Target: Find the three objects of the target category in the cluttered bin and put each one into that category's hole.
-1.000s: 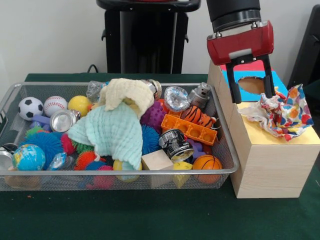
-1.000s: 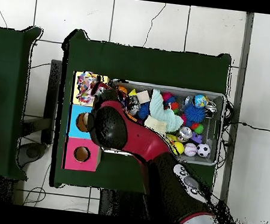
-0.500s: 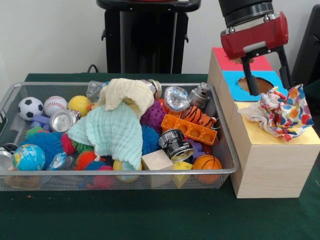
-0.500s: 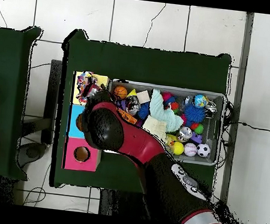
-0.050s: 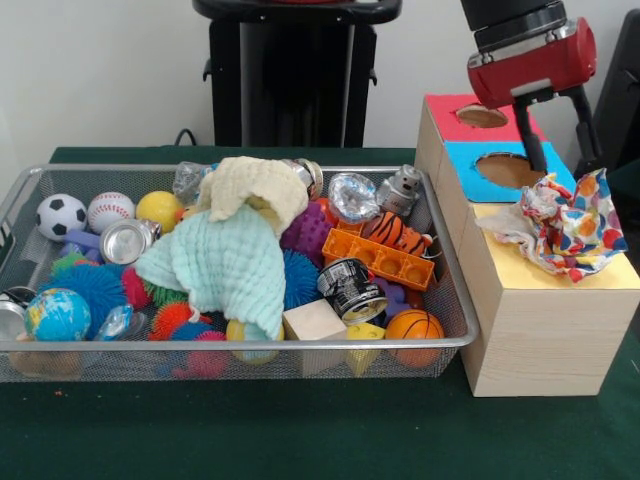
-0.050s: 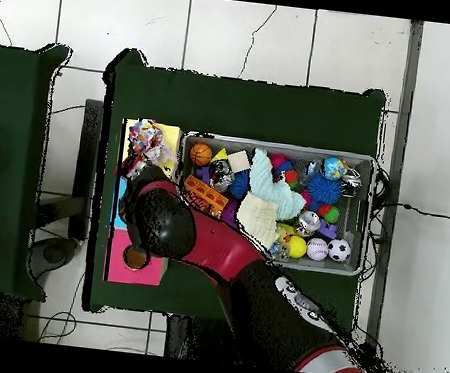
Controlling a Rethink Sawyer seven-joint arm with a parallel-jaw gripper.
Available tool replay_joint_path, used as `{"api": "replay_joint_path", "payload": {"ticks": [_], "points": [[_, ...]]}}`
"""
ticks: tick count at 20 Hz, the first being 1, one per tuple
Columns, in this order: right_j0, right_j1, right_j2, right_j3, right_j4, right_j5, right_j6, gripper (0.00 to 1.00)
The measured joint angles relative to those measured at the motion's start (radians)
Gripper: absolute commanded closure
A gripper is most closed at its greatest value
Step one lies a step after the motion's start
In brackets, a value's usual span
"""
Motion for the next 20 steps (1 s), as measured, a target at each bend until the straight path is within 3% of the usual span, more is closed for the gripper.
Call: {"api": "replay_joint_path", "payload": {"ticks": [20], "points": [[0.028, 0.013, -0.015, 0.010, -0.011, 0.022, 0.018, 1.00]]}}
